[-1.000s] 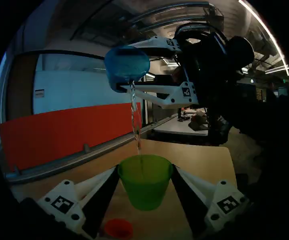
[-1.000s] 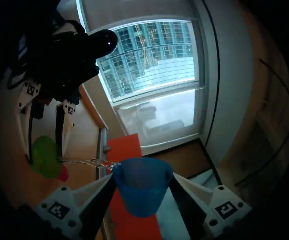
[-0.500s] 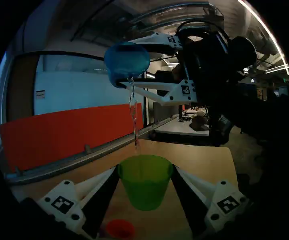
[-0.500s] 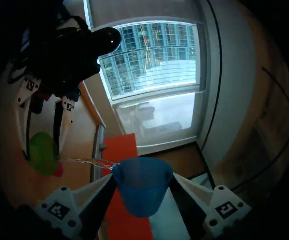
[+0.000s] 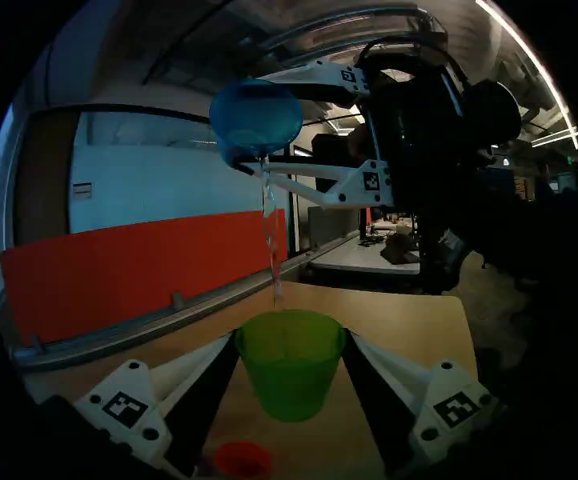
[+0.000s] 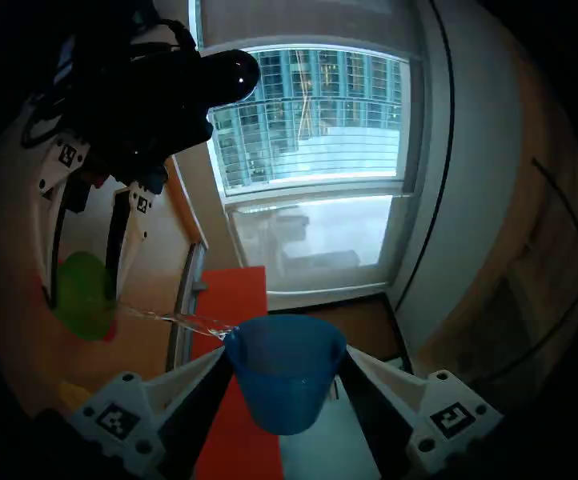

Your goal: Pour water

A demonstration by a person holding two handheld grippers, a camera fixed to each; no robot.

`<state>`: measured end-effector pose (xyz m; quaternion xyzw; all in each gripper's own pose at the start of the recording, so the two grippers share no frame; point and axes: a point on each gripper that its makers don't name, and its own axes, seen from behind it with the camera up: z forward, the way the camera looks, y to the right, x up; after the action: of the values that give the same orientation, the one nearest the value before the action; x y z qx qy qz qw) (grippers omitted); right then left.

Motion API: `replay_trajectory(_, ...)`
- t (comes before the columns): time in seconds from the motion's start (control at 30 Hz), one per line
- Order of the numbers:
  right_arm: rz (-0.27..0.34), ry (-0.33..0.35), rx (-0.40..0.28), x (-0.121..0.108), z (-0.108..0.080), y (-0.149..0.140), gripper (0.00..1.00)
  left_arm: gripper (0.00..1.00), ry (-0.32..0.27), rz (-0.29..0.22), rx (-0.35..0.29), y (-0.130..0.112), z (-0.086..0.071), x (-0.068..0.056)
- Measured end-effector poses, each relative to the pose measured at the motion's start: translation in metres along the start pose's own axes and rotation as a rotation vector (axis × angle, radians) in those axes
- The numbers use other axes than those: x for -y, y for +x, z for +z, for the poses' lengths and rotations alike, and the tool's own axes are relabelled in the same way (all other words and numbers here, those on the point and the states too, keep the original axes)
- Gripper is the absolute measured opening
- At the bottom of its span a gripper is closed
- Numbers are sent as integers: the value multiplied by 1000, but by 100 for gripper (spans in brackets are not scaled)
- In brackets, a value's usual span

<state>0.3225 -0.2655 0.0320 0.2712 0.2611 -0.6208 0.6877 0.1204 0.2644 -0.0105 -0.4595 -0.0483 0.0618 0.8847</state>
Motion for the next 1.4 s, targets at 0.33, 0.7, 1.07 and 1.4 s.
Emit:
replay_trajectory(0.33,-52,-6,-2,-6,1,2,90,88,1,-3,-3,0,-1,0)
replay_trajectory(0.7,-142,-8,3,-9,4,7,90,88,-1,-6,-5,1,-2,-1)
replay_trajectory(1.07,-224,-11,-3,-12,4,20,90,88,4,-7,-11,4,-2,0)
replay_trajectory(1.4,-218,-9,-7,-10,2,23,90,88,8,-7,-15,5,-2,1)
